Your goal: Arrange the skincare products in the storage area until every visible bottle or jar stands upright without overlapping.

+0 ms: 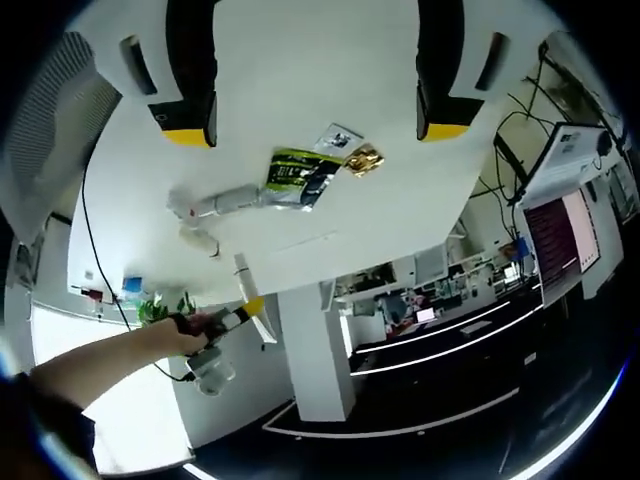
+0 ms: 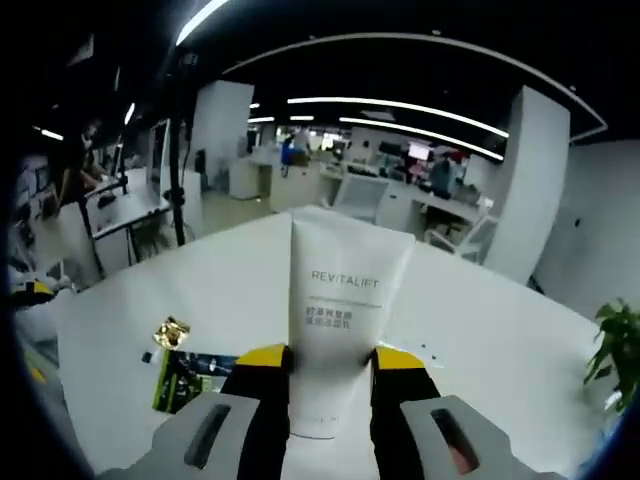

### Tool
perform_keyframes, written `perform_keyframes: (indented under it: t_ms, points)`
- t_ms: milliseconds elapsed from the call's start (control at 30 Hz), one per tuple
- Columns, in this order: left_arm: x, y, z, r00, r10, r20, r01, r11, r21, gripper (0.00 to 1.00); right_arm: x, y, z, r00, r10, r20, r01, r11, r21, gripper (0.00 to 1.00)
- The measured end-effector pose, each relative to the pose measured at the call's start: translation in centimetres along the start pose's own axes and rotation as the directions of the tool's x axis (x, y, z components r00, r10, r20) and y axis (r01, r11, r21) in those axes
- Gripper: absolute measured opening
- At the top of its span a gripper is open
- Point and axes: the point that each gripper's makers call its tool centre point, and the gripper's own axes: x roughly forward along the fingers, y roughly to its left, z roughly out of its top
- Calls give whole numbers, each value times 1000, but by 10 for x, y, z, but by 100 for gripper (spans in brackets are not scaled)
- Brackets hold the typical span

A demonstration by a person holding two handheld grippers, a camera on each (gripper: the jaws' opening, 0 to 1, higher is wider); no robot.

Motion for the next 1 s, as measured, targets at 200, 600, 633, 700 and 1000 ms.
perform_keyframes:
  t_ms: [200, 600, 633, 700, 1000]
  points:
    - [0, -6, 3, 1000, -22, 17, 22, 1000, 17, 75, -28, 10, 9, 999, 1, 37, -1, 1000, -19, 22]
    - [0, -19, 9, 996, -78, 47, 76, 996, 42, 77, -84, 53, 17, 994, 18, 109, -19, 1000, 9, 23]
    - [0, -19, 9, 996, -80, 48, 78, 996, 43, 77, -86, 55, 17, 994, 19, 111, -20, 1000, 8, 23]
    - [-1, -22, 11, 995, -90, 53, 87, 995, 47, 78, -95, 61, 18, 993, 21, 115, -20, 1000, -10, 23]
    - [-3, -27, 21, 990, -122, 74, 121, 992, 17, 83, -126, 88, 12, 989, 45, 143, -42, 999, -25, 23]
